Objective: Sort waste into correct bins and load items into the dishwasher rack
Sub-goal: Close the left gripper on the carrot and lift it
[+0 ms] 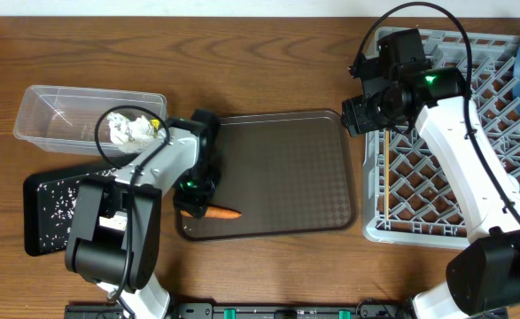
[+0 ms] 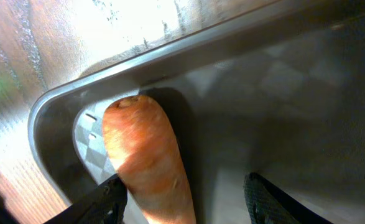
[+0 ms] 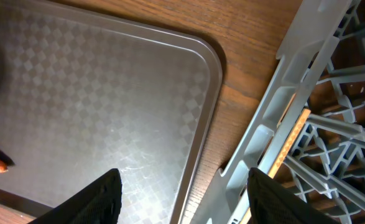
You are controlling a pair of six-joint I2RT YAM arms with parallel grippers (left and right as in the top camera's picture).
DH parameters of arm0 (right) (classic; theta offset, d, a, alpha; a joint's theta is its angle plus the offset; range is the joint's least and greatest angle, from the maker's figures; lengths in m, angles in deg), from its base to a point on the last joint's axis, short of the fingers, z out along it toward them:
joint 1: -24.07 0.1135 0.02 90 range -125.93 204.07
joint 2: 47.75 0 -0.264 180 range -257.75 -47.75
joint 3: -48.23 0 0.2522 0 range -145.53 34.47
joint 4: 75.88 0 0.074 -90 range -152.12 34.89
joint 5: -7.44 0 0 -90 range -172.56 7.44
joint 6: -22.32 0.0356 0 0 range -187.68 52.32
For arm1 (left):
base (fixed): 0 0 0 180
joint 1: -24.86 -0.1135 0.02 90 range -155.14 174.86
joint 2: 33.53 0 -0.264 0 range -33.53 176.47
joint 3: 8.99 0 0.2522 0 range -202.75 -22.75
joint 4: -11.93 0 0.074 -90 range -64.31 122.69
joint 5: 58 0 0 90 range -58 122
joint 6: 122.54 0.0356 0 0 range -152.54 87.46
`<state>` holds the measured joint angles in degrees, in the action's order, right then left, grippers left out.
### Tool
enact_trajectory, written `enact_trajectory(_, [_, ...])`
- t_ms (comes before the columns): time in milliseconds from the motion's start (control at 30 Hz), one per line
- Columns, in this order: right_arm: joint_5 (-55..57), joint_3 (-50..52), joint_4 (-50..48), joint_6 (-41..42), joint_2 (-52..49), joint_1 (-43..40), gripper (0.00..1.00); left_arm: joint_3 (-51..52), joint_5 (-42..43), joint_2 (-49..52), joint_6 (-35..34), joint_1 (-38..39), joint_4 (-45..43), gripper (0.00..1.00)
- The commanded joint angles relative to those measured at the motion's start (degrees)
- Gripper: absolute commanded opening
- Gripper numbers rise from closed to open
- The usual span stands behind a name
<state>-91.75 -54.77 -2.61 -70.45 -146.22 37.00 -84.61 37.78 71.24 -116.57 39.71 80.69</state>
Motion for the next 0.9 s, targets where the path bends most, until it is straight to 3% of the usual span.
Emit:
enact_trajectory(0, [0.2, 0.1, 0.1, -0.7, -0.1, 0.6, 0.64, 2.4, -0.9, 0.4, -0.3, 1.0, -1.2, 0.63])
enact_trajectory(433, [1.5, 0.1, 0.5, -0.7, -0.1, 0.6, 0.63, 2.8, -4.0, 0.4, 2.2, 1.5, -2.0, 0.61])
enact_trajectory(533, [1.7, 0.1, 0.5, -0.7, -0.1, 0.6, 0.63, 2.8, -10.1, 0.4, 7.9, 1.5, -3.9, 0.56])
enact_trajectory(667, [1.9, 0.1, 0.5, -0.7, -0.1, 0.6, 0.63, 2.8, -10.5, 0.4, 17.2, 1.5, -7.9, 0.57])
enact_trajectory(867, [2.7, 0.0, 0.5, -0.7, -0.1, 0.6, 0.63, 2.8, -7.3, 0.4, 19.6, 1.5, -8.0, 0.56])
